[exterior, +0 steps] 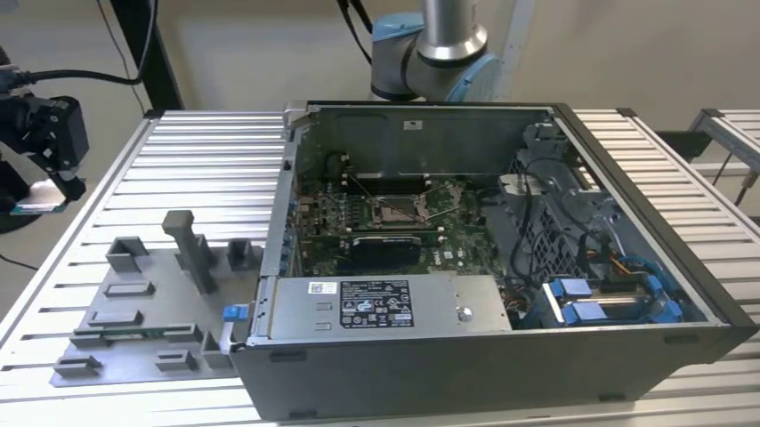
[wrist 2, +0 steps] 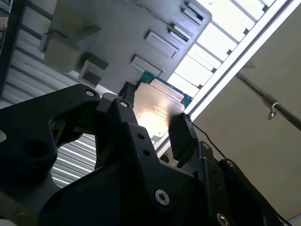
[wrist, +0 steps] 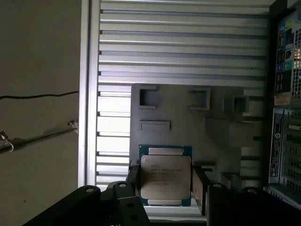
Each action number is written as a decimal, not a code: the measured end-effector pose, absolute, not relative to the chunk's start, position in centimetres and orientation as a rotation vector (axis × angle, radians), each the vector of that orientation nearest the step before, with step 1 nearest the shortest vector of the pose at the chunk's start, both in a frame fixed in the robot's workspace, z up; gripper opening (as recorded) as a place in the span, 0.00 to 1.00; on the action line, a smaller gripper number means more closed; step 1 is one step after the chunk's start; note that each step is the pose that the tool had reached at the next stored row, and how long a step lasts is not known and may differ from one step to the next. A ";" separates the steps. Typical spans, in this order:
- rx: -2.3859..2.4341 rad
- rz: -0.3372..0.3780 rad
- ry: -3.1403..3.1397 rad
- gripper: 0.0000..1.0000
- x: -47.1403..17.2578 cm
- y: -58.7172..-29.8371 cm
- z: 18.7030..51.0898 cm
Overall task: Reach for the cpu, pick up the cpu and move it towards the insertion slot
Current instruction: 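Pick up the cpu and move it towards the insertion slot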
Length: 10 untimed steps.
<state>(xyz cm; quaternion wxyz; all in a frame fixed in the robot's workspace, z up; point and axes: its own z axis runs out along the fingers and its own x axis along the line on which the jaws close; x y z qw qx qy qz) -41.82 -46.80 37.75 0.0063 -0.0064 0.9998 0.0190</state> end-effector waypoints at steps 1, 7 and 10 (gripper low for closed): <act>-0.020 0.060 3.129 0.00 -41.6 -46.8 37.8; -0.020 0.060 3.131 0.00 -40.2 -46.8 37.7; -0.020 0.060 3.132 0.00 -39.5 -46.8 37.7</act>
